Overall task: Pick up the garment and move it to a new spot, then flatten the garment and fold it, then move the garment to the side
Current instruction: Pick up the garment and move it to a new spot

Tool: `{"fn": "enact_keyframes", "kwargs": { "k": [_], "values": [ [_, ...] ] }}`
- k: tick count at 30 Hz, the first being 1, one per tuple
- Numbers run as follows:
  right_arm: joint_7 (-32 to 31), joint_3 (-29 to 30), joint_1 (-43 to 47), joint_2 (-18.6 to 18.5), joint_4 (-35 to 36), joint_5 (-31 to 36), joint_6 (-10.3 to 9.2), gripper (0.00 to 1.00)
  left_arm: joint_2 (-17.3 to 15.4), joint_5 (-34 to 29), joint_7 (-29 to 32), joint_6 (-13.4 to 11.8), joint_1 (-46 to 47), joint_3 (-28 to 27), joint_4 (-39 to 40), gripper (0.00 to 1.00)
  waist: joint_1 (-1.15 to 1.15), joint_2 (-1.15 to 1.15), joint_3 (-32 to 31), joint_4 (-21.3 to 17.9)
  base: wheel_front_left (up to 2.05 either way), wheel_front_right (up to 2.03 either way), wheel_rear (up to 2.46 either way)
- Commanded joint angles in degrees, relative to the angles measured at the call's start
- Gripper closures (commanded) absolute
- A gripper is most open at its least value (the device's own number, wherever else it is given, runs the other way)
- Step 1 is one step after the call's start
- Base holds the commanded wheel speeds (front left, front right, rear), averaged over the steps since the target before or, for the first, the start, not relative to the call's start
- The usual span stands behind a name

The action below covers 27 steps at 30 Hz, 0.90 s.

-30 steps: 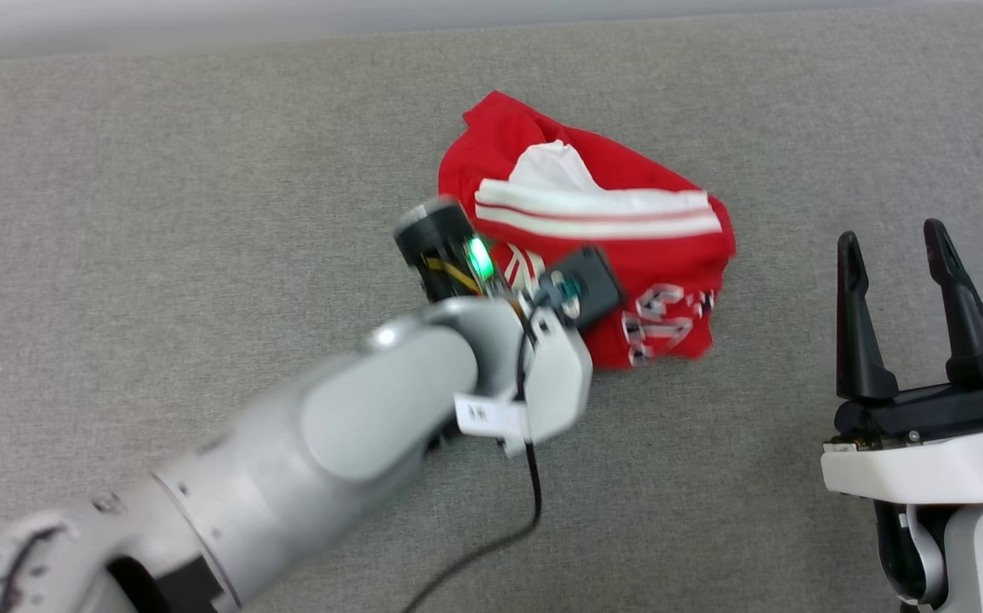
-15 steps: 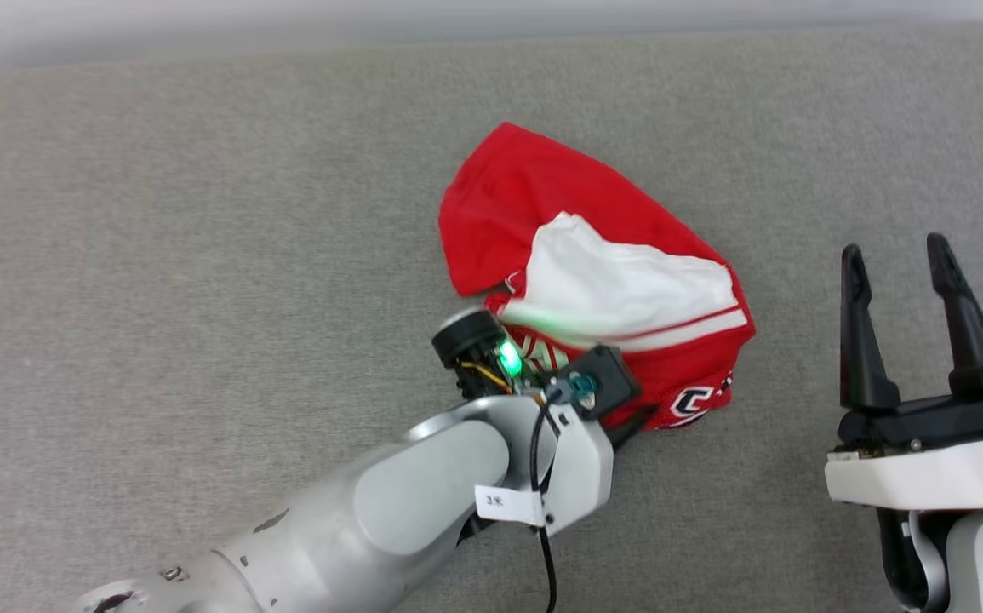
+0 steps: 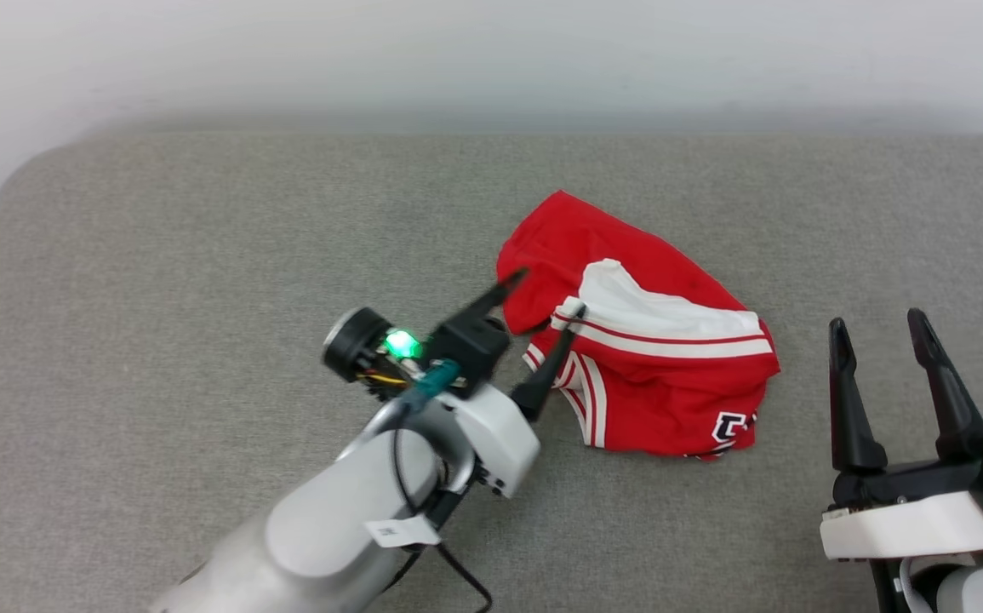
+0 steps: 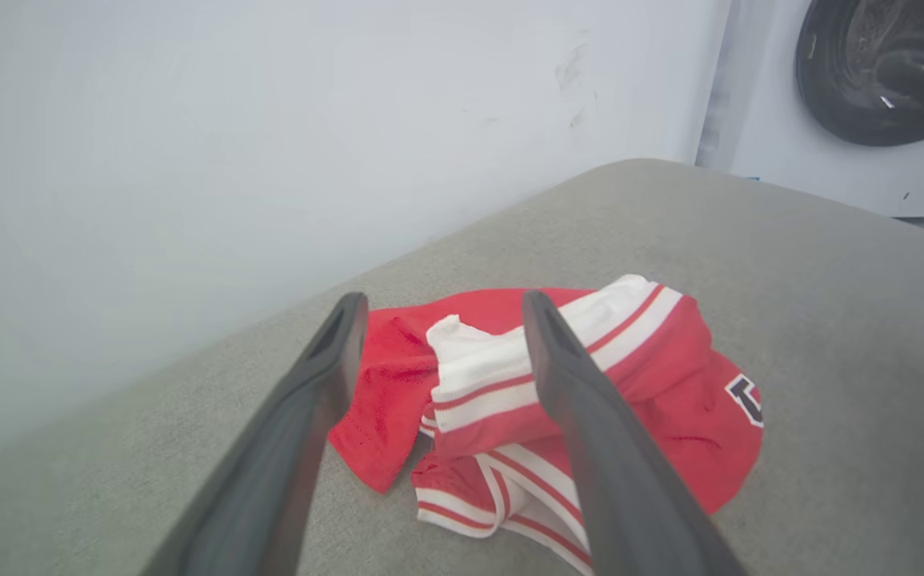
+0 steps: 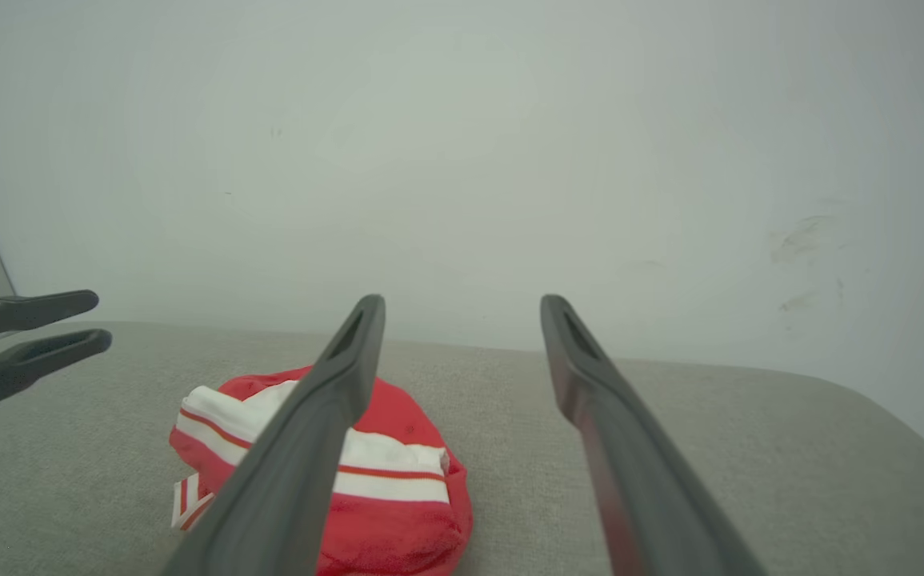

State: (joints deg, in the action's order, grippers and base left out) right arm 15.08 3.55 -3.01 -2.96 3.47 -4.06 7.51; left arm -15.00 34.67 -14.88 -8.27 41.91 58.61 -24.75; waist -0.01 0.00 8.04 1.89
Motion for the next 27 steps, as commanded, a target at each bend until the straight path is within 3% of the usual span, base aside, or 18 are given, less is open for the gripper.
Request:
{"fn": "enact_keyframes", "kwargs": {
  "k": [1,6,12,19,27],
  "values": [
    [0.1,0.0,1.0,0.1,-0.4,0.2,-0.04,0.0,-1.2,-1.0,-0.4,-1.6,-1.9,-2.4,2.2,0.0,0.01,0.0,-1.0,1.1,0.0,0.0,0.0],
    [0.1,0.3,2.3,0.1,-1.3,0.0,-0.04,0.0,-4.5,-5.2,-0.3,-6.7,-10.2,-12.9,10.0,0.0,0.01,0.0,-2.4,1.9,0.0,0.0,0.0],
    [0.1,0.3,3.7,0.1,-2.6,-1.1,-0.04,0.0,-5.8,-9.6,-0.3,-9.4,-21.4,-24.7,15.2,0.0,0.01,0.0,-4.3,2.2,0.0,0.0,0.0],
    [0.1,0.7,5.5,0.1,-4.0,-2.7,-0.04,0.0,-4.4,-14.2,-0.3,-8.3,-31.2,-34.4,18.2,0.0,0.01,0.0,-6.1,2.3,0.0,0.0,0.0],
    [0.1,1.1,8.1,0.1,-5.5,-4.6,-0.04,0.0,-0.3,-20.4,-0.3,-3.7,-39.6,-41.2,18.9,0.0,0.01,0.0,-7.4,2.1,0.0,0.0,0.0]
  ]
}}
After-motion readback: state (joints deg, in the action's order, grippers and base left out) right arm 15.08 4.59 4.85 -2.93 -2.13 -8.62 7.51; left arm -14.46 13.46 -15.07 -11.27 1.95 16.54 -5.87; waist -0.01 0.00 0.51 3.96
